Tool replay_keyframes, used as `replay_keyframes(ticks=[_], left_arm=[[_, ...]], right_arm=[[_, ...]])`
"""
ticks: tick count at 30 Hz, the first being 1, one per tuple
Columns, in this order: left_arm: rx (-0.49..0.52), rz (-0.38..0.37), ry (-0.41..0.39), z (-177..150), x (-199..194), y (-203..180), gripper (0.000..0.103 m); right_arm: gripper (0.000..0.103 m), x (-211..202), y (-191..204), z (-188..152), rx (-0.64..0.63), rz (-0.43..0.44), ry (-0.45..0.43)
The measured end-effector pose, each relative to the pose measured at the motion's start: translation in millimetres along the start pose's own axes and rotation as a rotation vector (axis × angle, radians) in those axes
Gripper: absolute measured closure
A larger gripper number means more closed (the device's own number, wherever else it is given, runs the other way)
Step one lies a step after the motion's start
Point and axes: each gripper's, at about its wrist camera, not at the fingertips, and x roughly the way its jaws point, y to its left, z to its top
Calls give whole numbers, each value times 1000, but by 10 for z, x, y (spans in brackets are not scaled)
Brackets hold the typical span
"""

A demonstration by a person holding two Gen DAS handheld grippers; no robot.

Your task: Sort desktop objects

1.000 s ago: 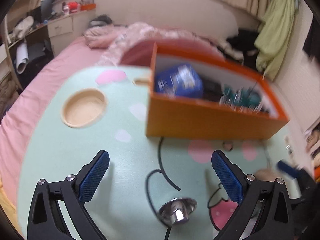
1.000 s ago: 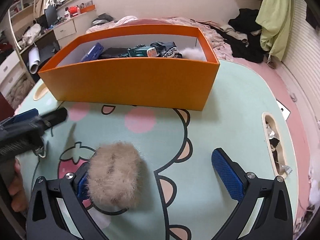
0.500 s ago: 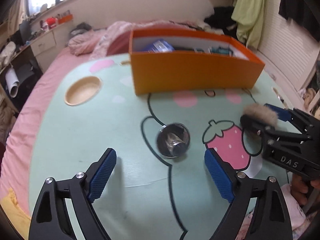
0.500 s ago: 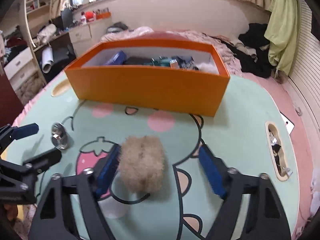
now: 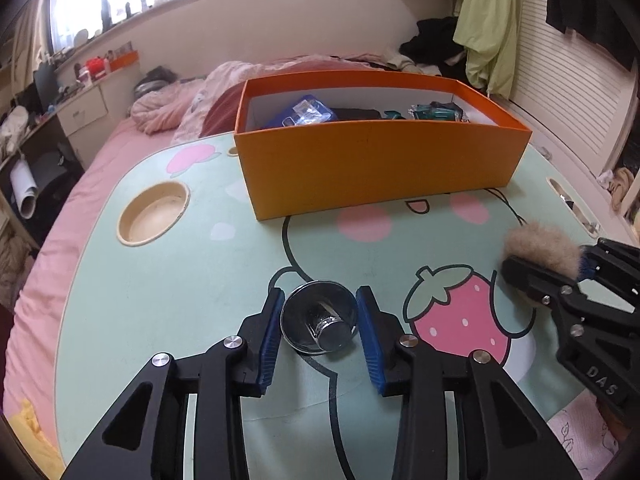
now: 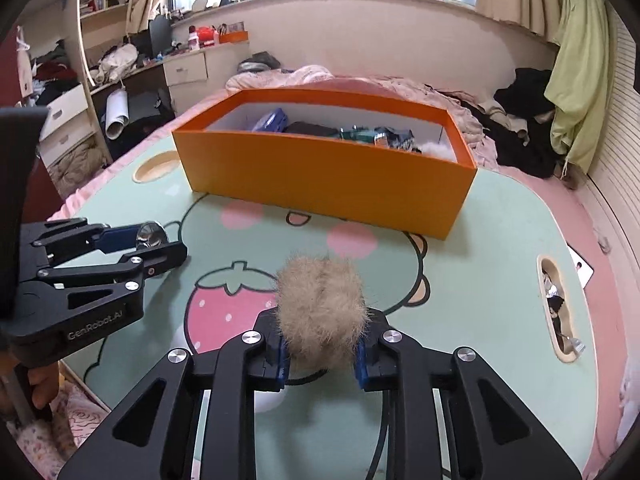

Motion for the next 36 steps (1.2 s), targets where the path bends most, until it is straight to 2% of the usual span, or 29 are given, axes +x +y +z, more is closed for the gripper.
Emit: replay_keyframes(ticks=[1,3,4,9,10,12,14,15,16,17,18,19,20,21,22,24,25,31,36], left_arm=[[-7,10,2,3,4,14,60],[-41,14,18,-8,37,65,15],[-54,4,19,-16,59,88,11],[-49,11,25,-27,59,94,7],[-46,18,32,-24,66,88,5],[-58,25,41,-23,67,111,2],[-73,30,45,-14,69,149,2],[-82,19,37,-13,55,171,2],[-84,8,30,-18,53,174,3],[-81,-1,20,-18,38,172,12],[-71,4,12,-18,23,153,30],[-57,22,4,-17,6,125,40],[-47,21,-3,-13,-8,101,60],[-33,3,-7,-12,-19,77,74],[-22,-13,-8,-14,-25,55,74],[-7,-48,-17,-32,-52,7,74],[0,-57,-28,-43,-79,-15,74],[3,-49,-87,-44,-218,-20,74],[-23,-59,-90,-30,-205,50,74]], right_arm=[[78,22,-1,-10,3,-1,11],[78,55,-14,-13,14,-1,29],[78,62,-34,-14,20,0,32],[76,56,-97,-23,48,13,32],[72,58,-94,-24,46,8,33],[64,62,-83,-22,37,-4,37],[37,83,-78,-24,33,-26,48],[33,91,-87,-24,37,-32,52],[32,93,-100,-23,44,-34,54],[32,92,-112,-21,49,-38,55],[32,92,-125,-20,53,-41,56],[32,92,-133,-19,56,-43,56],[32,92,-142,-18,59,-43,56],[32,94,-142,-20,60,-43,56],[34,96,-144,-18,59,-42,55],[60,80,-138,-11,54,-38,39],[79,70,-130,-7,51,-33,34],[80,-53,-18,6,1,-42,-29],[80,-108,83,18,-43,-57,-63]])
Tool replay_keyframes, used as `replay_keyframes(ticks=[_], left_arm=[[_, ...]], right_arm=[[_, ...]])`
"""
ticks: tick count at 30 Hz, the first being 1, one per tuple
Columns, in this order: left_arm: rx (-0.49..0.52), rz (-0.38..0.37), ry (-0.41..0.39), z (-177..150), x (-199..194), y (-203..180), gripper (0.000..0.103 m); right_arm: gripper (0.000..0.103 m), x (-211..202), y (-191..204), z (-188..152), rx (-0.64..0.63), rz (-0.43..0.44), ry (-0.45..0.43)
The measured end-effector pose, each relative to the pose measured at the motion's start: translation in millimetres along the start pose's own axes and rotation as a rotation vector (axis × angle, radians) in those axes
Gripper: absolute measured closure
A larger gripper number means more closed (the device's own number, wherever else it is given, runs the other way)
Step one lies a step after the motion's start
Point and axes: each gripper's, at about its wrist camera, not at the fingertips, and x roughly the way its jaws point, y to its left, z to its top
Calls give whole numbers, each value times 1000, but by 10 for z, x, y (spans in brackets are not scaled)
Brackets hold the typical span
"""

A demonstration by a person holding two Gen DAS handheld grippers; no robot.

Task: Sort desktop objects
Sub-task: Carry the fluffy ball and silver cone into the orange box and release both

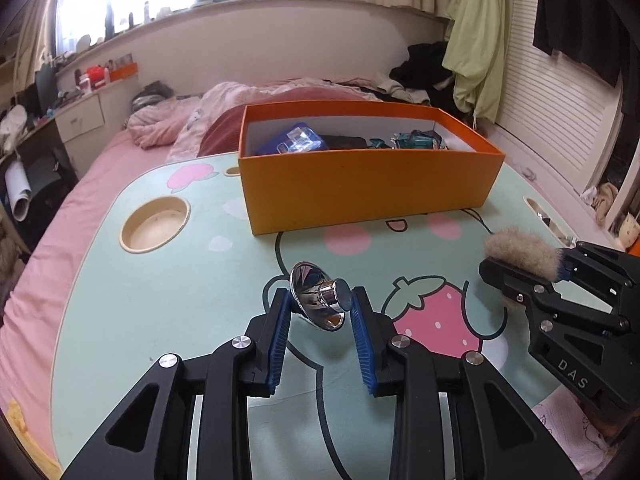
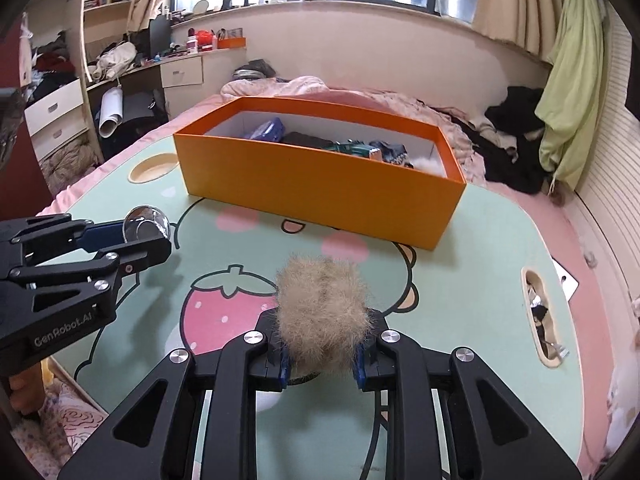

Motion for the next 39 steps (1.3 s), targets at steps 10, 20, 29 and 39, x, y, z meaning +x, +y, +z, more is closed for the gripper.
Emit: replay_keyframes(ticks=[10,20,29,39], left_arm=[[-34,-110,-5,262,-34,72,74],[58,-63,-100,1181,28,-167,74],[-52,-101,-42,1366,521,-84,47],[-96,-75,-14,1244,618,109,31]], right_arm=[[80,-103,25,96,-33,-45,-69],[80,-126,22,110,-20,-50,-86],[80,-112,-62,110,9,-48,-79],[79,127,-426,727,137,2,-52]])
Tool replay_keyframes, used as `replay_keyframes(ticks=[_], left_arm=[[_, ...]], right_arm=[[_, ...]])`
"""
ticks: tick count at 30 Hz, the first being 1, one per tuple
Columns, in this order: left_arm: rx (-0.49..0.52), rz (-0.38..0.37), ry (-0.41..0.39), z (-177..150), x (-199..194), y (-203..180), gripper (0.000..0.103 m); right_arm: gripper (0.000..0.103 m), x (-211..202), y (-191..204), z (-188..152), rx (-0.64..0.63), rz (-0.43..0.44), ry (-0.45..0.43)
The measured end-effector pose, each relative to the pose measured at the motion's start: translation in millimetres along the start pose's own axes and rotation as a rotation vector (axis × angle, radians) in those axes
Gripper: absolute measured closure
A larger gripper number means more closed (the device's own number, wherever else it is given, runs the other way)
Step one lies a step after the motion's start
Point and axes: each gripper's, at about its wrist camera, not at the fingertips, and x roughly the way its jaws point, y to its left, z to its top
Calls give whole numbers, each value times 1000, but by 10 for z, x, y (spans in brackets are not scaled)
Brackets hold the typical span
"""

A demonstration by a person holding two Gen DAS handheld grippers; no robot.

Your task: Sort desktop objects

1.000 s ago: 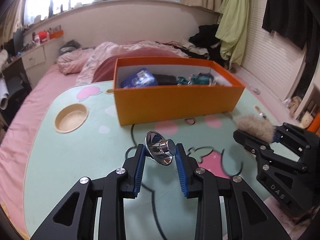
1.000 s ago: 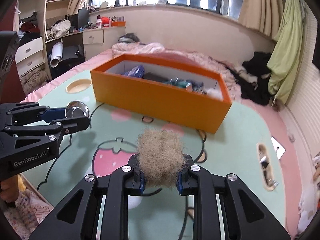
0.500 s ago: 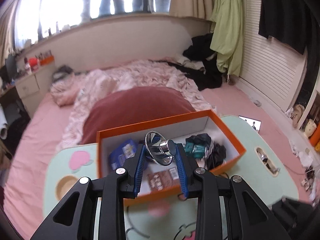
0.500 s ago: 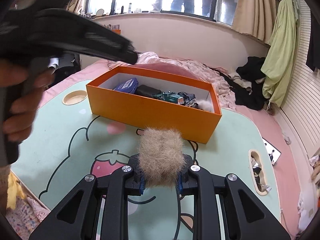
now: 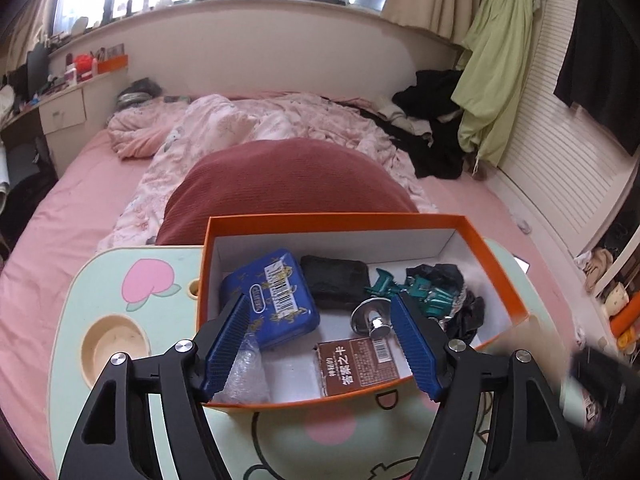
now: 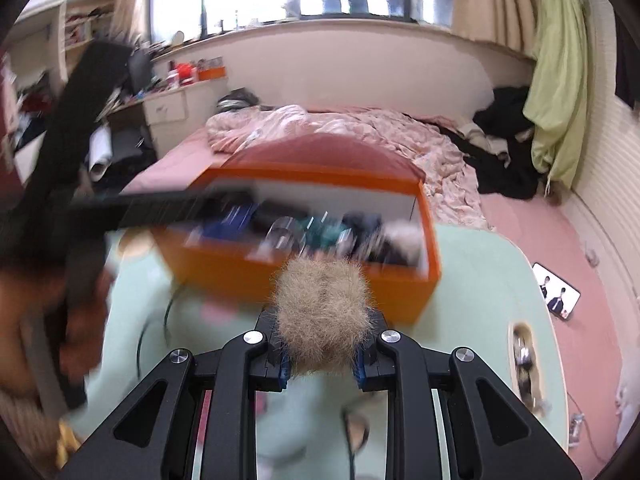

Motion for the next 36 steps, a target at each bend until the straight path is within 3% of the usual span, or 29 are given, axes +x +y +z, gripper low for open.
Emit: replay_keyframes(ticks=[4,10,13,14,27,30,36], left_arm=[[12,6,21,-30,38,5,31],[28,48,17,-91,39,39,28],[20,49,11,-99,10,56,27],[16,48,9,-96,-2,61,27],[-3,15,-28,-150,-293,74,24],[-3,37,-31,-264,-426,43,10],[43,86,30,-730,-542,-44,8]], right_arm=[[78,289,-54,361,3,-54,-9],[69,636,-197,450,89,-10,59],[42,604,-210,390,98,-27,48],[40,577,-205,373,96,-32,35],[39,353,-152,305,78,-40,2],[39,184,-97,234,70,-31,-5],[31,8,8,-177,38,-36,32]])
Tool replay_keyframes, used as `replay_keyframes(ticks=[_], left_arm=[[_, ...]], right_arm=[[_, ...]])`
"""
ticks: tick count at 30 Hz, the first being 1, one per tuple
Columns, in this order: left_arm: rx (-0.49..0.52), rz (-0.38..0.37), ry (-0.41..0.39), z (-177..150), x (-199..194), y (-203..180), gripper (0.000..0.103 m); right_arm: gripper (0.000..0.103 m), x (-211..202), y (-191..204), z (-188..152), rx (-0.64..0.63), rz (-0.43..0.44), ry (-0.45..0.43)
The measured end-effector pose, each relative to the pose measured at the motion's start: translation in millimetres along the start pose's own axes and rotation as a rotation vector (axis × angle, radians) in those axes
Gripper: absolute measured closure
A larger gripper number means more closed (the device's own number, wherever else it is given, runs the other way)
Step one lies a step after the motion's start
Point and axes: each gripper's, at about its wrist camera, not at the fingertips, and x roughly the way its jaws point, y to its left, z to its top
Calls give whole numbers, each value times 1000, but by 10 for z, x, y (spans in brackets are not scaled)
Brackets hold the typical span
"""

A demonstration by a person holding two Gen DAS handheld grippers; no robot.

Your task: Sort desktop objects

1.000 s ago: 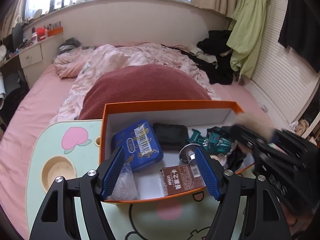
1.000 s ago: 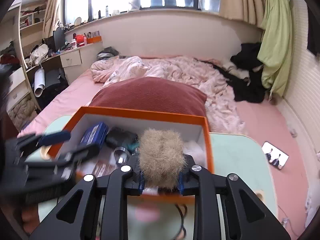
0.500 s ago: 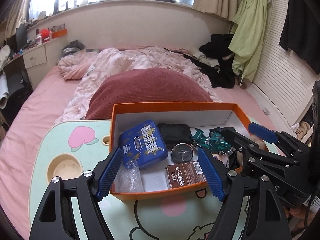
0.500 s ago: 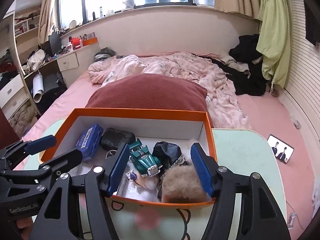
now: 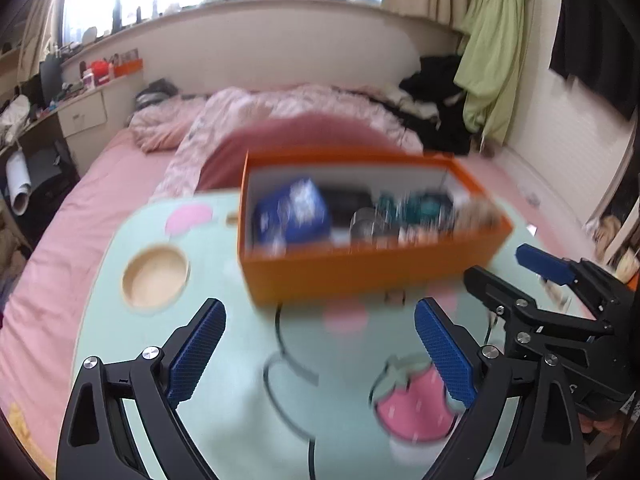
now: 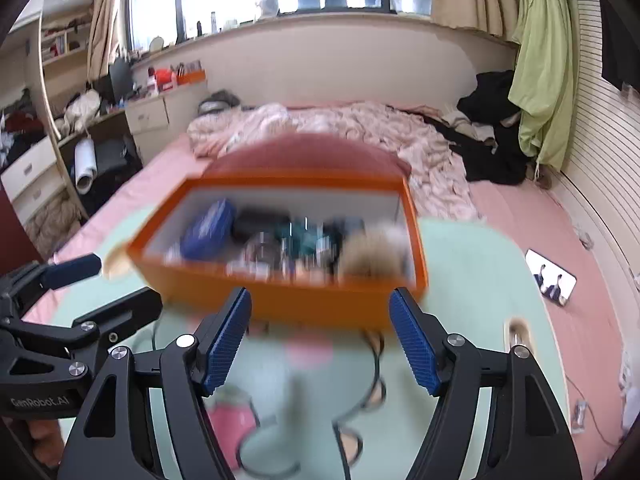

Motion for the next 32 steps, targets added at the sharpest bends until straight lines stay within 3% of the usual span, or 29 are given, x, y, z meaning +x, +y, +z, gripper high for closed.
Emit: replay_keyframes(ticks=[4,10,12,15,17,32], left_arm=[[33,38,65,-311,88,-87,8],[12,128,128,-384,268,1,8],[-22,102,130,-400,292,67,3],[-38,128,123,-417,319,109,0],[-37,126,118,-435,337,112,0],[-30,118,108,-437,349,116,0]], right_arm=[[31,71,5,-306,5,-6,77],[31,217,-45,-453,-22,-26,184],[24,240,-62,-512,-20,-27,184],[15,279,-64,-541,-34,-16,188],[0,316,-27,-548,-50,-1,201],[0,344,-21,-591,-61,4,203]])
